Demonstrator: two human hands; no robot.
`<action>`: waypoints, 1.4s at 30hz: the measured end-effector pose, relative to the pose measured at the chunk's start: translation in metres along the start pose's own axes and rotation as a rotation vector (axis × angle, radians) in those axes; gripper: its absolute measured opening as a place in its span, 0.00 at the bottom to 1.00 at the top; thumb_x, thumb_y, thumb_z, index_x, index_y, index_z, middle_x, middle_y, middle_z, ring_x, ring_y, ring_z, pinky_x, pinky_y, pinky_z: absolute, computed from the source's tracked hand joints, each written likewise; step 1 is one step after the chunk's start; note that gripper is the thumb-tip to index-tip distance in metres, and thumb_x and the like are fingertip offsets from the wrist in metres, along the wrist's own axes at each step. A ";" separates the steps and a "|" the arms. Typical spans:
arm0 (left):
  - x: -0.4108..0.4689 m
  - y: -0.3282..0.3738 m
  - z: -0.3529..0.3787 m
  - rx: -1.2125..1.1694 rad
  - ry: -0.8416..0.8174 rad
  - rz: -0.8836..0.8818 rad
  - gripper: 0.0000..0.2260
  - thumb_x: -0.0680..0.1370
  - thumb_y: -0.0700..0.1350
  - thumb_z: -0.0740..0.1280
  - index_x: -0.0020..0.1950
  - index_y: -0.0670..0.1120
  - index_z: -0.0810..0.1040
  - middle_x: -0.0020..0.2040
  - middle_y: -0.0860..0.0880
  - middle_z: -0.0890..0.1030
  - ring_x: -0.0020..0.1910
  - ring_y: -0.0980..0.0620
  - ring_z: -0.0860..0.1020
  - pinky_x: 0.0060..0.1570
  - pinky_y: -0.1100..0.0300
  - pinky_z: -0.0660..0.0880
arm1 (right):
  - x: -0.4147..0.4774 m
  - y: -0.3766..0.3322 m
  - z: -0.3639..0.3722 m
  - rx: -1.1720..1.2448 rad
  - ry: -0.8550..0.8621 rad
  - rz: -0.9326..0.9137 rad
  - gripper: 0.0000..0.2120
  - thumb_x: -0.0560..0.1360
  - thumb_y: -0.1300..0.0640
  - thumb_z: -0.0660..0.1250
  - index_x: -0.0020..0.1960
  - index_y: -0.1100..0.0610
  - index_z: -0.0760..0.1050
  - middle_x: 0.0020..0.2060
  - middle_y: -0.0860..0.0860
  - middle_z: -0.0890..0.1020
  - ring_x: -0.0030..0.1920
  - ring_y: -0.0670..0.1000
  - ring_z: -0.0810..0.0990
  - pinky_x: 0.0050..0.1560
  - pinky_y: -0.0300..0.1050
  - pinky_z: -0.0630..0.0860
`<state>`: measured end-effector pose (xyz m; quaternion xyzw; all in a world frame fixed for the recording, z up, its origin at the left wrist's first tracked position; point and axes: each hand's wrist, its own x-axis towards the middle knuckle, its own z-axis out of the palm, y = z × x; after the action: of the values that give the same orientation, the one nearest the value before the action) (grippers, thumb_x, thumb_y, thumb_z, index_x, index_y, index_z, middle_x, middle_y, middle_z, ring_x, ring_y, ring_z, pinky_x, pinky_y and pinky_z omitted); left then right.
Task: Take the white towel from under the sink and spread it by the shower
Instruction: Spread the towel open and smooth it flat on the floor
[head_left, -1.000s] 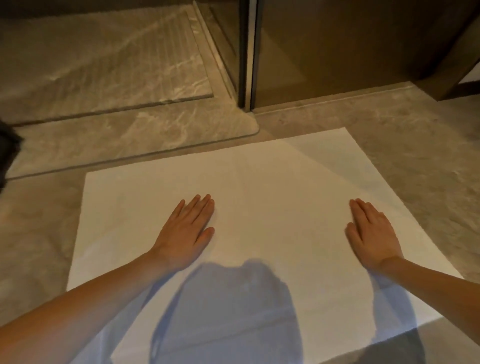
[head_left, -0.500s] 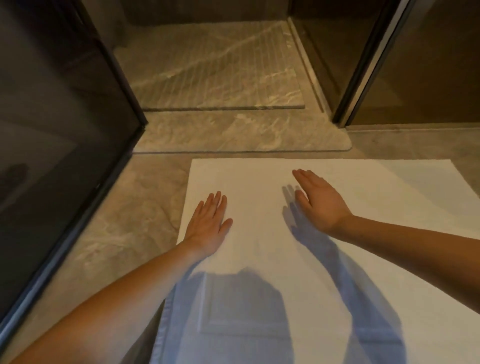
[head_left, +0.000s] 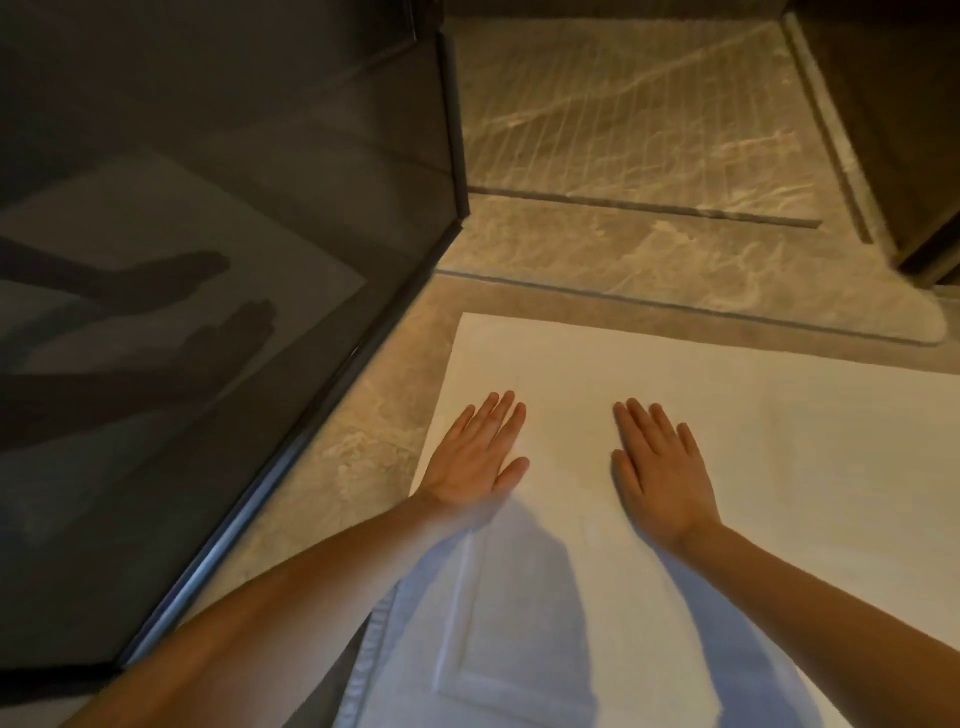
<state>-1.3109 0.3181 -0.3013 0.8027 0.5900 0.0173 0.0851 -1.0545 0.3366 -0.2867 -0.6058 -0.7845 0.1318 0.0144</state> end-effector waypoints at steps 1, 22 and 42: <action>-0.006 -0.006 -0.002 -0.003 -0.005 0.001 0.29 0.81 0.59 0.39 0.79 0.49 0.40 0.80 0.50 0.39 0.77 0.54 0.35 0.75 0.56 0.35 | -0.001 -0.006 0.004 0.007 0.008 -0.012 0.27 0.83 0.47 0.44 0.80 0.50 0.45 0.79 0.48 0.50 0.79 0.51 0.45 0.77 0.51 0.42; 0.109 -0.027 -0.014 -0.011 0.013 0.008 0.25 0.84 0.53 0.44 0.79 0.48 0.44 0.80 0.51 0.45 0.78 0.55 0.41 0.75 0.57 0.37 | 0.124 -0.052 0.013 -0.005 0.069 -0.015 0.28 0.82 0.46 0.40 0.80 0.52 0.44 0.79 0.48 0.48 0.79 0.50 0.44 0.77 0.50 0.42; 0.079 -0.086 -0.033 0.091 -0.074 -0.146 0.27 0.83 0.55 0.40 0.79 0.44 0.41 0.80 0.47 0.42 0.78 0.53 0.40 0.76 0.55 0.39 | 0.085 0.045 -0.014 -0.056 0.066 0.156 0.29 0.82 0.46 0.41 0.80 0.56 0.42 0.80 0.51 0.46 0.79 0.51 0.44 0.77 0.52 0.44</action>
<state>-1.3724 0.4216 -0.2877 0.7608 0.6434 -0.0456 0.0714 -1.0315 0.4306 -0.2951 -0.6692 -0.7375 0.0905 0.0131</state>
